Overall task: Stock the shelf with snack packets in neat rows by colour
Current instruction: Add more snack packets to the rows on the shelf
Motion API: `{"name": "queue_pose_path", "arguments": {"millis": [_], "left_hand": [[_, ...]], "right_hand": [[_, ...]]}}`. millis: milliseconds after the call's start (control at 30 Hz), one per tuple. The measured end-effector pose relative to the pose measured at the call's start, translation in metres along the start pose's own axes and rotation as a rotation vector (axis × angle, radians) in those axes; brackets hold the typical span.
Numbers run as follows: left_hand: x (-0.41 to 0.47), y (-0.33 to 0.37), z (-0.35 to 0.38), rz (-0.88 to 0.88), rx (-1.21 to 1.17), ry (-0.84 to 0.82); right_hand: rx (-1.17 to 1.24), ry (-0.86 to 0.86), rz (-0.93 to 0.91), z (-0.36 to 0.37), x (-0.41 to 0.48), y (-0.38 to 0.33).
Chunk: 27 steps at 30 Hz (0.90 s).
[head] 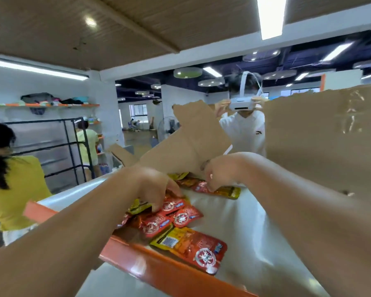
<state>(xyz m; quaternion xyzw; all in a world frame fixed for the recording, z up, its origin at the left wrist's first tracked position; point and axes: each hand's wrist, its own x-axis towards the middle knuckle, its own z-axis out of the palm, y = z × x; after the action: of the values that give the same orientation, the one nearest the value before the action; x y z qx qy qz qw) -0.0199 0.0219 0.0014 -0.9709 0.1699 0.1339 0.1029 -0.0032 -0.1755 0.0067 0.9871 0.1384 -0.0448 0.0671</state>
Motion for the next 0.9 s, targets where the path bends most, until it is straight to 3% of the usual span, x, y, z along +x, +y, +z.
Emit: {"name": "queue_pose_path", "arguments": {"millis": [167, 367, 467, 600, 700, 900], "left_hand": [[0.024, -0.009, -0.01, 0.258, -0.007, 0.051], [0.054, -0.006, -0.031, 0.346, 0.042, 0.234], [0.069, -0.007, -0.028, 0.476, -0.066, 0.268], [0.082, -0.005, -0.018, 0.618, -0.209, 0.293], [0.083, 0.0, -0.012, 0.638, -0.243, 0.271], [0.077, 0.005, -0.003, 0.592, -0.145, 0.203]], "right_hand": [[-0.098, -0.105, 0.088, 0.019, 0.023, -0.014], [-0.14, -0.156, 0.272, 0.015, 0.014, -0.012], [-0.035, -0.179, 0.329, 0.014, -0.003, 0.003], [0.212, -0.051, 0.296, 0.017, -0.031, 0.022], [0.209, 0.058, 0.334, 0.017, -0.039, 0.039], [0.11, -0.054, 0.451, 0.03, -0.035, 0.039]]}}
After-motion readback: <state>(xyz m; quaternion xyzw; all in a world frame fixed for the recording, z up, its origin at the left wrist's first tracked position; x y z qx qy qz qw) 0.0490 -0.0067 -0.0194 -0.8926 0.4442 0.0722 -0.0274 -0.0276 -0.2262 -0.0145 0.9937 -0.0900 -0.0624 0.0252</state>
